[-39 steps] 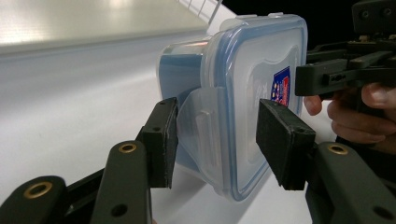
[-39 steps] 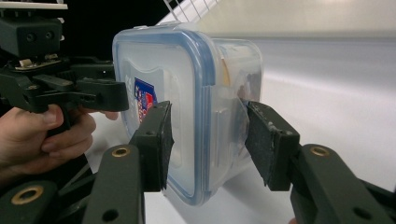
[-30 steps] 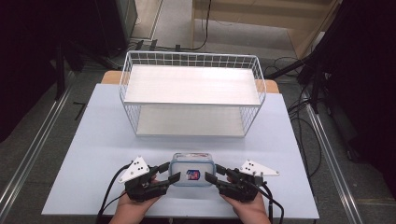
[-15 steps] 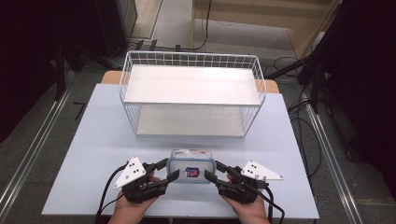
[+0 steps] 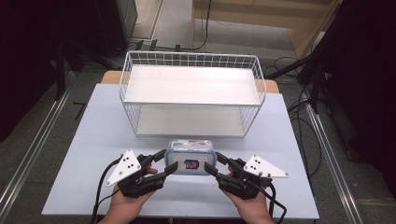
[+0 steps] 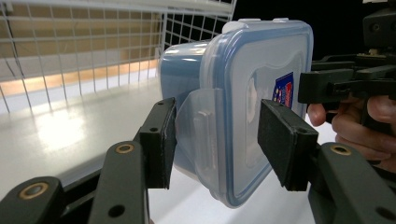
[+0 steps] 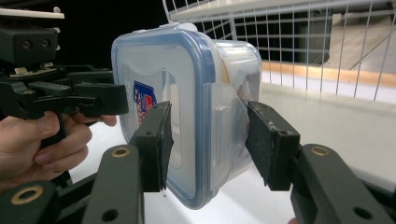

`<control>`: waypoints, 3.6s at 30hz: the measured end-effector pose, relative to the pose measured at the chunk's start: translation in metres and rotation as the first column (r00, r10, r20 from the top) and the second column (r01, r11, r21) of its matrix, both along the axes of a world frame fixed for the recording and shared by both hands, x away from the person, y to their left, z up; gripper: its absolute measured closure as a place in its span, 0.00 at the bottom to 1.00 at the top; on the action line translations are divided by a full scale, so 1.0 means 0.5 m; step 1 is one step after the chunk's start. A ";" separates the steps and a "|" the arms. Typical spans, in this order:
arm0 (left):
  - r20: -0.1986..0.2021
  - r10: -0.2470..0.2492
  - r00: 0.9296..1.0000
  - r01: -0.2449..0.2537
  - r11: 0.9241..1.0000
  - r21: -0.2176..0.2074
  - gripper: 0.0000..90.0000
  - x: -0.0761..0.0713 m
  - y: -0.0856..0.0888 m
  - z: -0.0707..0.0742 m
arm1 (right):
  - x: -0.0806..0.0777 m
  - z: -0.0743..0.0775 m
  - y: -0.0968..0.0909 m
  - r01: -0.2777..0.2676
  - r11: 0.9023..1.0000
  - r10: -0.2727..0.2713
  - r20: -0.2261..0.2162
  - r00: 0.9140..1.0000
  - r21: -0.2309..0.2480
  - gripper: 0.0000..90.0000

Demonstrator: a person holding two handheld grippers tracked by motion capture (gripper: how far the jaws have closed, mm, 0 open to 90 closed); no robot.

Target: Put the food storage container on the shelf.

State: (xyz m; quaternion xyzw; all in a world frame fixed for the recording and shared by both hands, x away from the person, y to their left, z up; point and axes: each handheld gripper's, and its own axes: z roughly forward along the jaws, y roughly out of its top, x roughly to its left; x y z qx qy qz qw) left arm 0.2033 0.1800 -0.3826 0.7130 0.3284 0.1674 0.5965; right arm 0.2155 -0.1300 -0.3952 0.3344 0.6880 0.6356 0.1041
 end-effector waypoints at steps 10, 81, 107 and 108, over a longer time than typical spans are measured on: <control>0.065 -0.003 0.998 0.004 1.000 -0.014 0.54 0.012 0.005 0.045 | 0.009 0.041 0.005 0.008 1.000 -0.010 0.057 0.998 0.024 0.59; -0.106 -0.090 0.990 0.065 0.975 -0.213 0.59 0.274 0.021 0.202 | 0.256 0.232 -0.020 -0.001 0.992 0.012 -0.084 0.996 0.125 0.62; -0.316 -0.159 0.935 0.051 0.945 -0.324 0.63 0.364 0.041 0.210 | 0.351 0.232 -0.036 -0.052 0.982 0.107 -0.311 0.944 0.182 0.64; -0.328 -0.161 0.931 0.047 0.943 -0.330 0.63 0.367 0.041 0.208 | 0.354 0.230 -0.037 -0.054 0.981 0.112 -0.319 0.941 0.185 0.64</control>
